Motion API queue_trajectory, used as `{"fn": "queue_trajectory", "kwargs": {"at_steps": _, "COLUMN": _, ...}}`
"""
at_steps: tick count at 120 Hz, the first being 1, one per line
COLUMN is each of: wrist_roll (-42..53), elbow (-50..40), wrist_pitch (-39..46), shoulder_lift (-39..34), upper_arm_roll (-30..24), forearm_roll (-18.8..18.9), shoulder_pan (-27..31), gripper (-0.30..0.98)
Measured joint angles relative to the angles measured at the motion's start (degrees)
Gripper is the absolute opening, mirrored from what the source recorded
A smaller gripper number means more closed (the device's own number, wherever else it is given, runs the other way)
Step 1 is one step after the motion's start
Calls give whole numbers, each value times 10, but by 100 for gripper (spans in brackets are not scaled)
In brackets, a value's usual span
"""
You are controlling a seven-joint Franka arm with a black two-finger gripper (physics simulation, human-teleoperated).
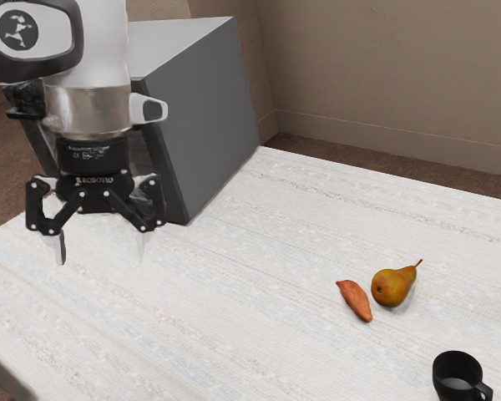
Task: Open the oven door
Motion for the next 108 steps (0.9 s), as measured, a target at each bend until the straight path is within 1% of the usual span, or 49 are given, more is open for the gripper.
{"fn": "queue_trajectory", "kwargs": {"at_steps": 12, "wrist_roll": -118, "elbow": 2, "wrist_pitch": 62, "shoulder_lift": 0, "upper_arm_roll": 6, "forearm_roll": -3, "shoulder_pan": -1, "gripper": 69}}
{"fn": "queue_trajectory", "kwargs": {"at_steps": 20, "wrist_roll": -186, "elbow": 3, "wrist_pitch": 89, "shoulder_lift": -1, "upper_arm_roll": 27, "forearm_roll": -3, "shoulder_pan": -3, "gripper": 69}}
{"fn": "queue_trajectory", "kwargs": {"at_steps": 26, "wrist_roll": -233, "elbow": 4, "wrist_pitch": 103, "shoulder_lift": 8, "upper_arm_roll": 74, "forearm_roll": 3, "shoulder_pan": 0, "gripper": 69}}
{"fn": "queue_trajectory", "kwargs": {"at_steps": 29, "wrist_roll": -254, "elbow": 9, "wrist_pitch": 113, "shoulder_lift": 20, "upper_arm_roll": 115, "forearm_roll": 5, "shoulder_pan": -2, "gripper": 69}}
{"fn": "queue_trajectory", "kwargs": {"at_steps": 36, "wrist_roll": -302, "elbow": 35, "wrist_pitch": 135, "shoulder_lift": 50, "upper_arm_roll": 199, "forearm_roll": 9, "shoulder_pan": 14, "gripper": 69}}
{"fn": "queue_trajectory", "kwargs": {"at_steps": 40, "wrist_roll": -326, "elbow": 51, "wrist_pitch": 146, "shoulder_lift": 62, "upper_arm_roll": 226, "forearm_roll": 10, "shoulder_pan": 37, "gripper": 69}}
{"fn": "queue_trajectory", "kwargs": {"at_steps": 44, "wrist_roll": -347, "elbow": 62, "wrist_pitch": 156, "shoulder_lift": 65, "upper_arm_roll": 241, "forearm_roll": 11, "shoulder_pan": 63, "gripper": 69}}
{"fn": "queue_trajectory", "kwargs": {"at_steps": 49, "wrist_roll": -370, "elbow": 69, "wrist_pitch": 168, "shoulder_lift": 55, "upper_arm_roll": 249, "forearm_roll": 12, "shoulder_pan": 91, "gripper": 69}}
{"fn": "queue_trajectory", "kwargs": {"at_steps": 54, "wrist_roll": -391, "elbow": 75, "wrist_pitch": 186, "shoulder_lift": 49, "upper_arm_roll": 253, "forearm_roll": 12, "shoulder_pan": 103, "gripper": 69}}
{"fn": "queue_trajectory", "kwargs": {"at_steps": 64, "wrist_roll": -426, "elbow": 82, "wrist_pitch": 231, "shoulder_lift": 64, "upper_arm_roll": 257, "forearm_roll": 13, "shoulder_pan": 91, "gripper": 69}}
{"fn": "queue_trajectory", "kwargs": {"at_steps": 74, "wrist_roll": -451, "elbow": 117, "wrist_pitch": 271, "shoulder_lift": 112, "upper_arm_roll": 257, "forearm_roll": 11, "shoulder_pan": 85, "gripper": 69}}
{"fn": "queue_trajectory", "kwargs": {"at_steps": 82, "wrist_roll": -463, "elbow": 127, "wrist_pitch": 309, "shoulder_lift": 141, "upper_arm_roll": 255, "forearm_roll": -3, "shoulder_pan": 88, "gripper": 69}}
{"fn": "queue_trajectory", "kwargs": {"at_steps": 89, "wrist_roll": -468, "elbow": 130, "wrist_pitch": 341, "shoulder_lift": 164, "upper_arm_roll": 254, "forearm_roll": -20, "shoulder_pan": 112, "gripper": 69}}
{"fn": "queue_trajectory", "kwargs": {"at_steps": 97, "wrist_roll": -471, "elbow": 136, "wrist_pitch": 372, "shoulder_lift": 177, "upper_arm_roll": 254, "forearm_roll": -35, "shoulder_pan": 141, "gripper": 69}}
{"fn": "queue_trajectory", "kwargs": {"at_steps": 108, "wrist_roll": -468, "elbow": 144, "wrist_pitch": 405, "shoulder_lift": 186, "upper_arm_roll": 253, "forearm_roll": -46, "shoulder_pan": 148, "gripper": 69}}
